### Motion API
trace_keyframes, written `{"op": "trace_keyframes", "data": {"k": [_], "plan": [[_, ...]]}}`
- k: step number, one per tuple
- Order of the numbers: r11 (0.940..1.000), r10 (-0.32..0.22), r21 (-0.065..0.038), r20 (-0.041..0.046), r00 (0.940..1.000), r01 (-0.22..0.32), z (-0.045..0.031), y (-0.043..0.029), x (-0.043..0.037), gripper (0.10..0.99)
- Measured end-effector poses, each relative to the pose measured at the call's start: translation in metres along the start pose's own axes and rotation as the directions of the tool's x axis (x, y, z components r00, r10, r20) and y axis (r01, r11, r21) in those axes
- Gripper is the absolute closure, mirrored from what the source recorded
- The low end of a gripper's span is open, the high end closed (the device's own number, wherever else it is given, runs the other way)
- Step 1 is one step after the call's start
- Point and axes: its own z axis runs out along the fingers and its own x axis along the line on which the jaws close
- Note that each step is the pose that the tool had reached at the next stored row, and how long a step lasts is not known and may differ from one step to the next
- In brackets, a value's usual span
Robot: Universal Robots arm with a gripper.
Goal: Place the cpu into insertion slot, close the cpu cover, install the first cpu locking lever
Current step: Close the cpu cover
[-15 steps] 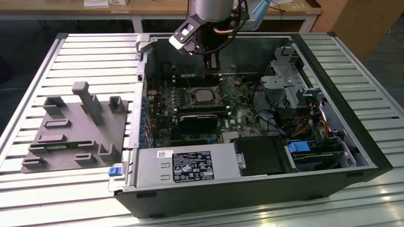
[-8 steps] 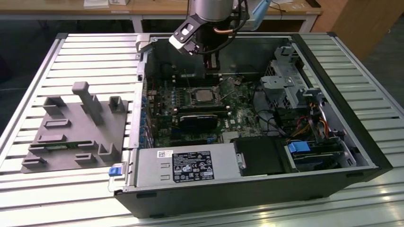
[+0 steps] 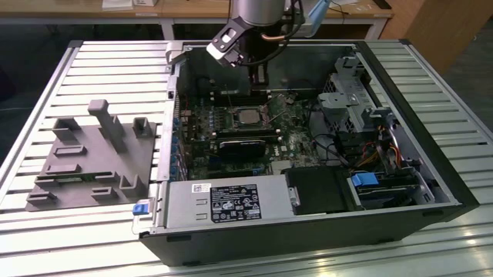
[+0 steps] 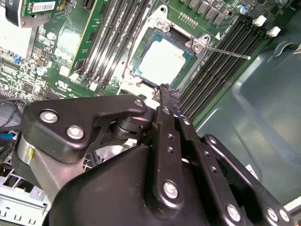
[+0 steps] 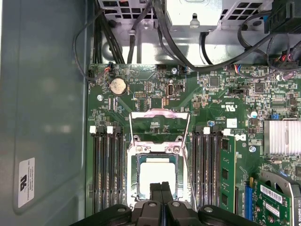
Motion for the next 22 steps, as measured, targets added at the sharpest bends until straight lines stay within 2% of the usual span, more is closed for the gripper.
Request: {"op": "trace_keyframes", "data": {"k": [9, 22], "plan": [[1.0, 0.0, 0.0, -0.0001, 1.0, 0.0, 0.0003, 0.0082, 0.0002, 0.984], [1.0, 0.0, 0.0, -0.0001, 1.0, 0.0, 0.0005, 0.0124, 0.0002, 0.984]]}}
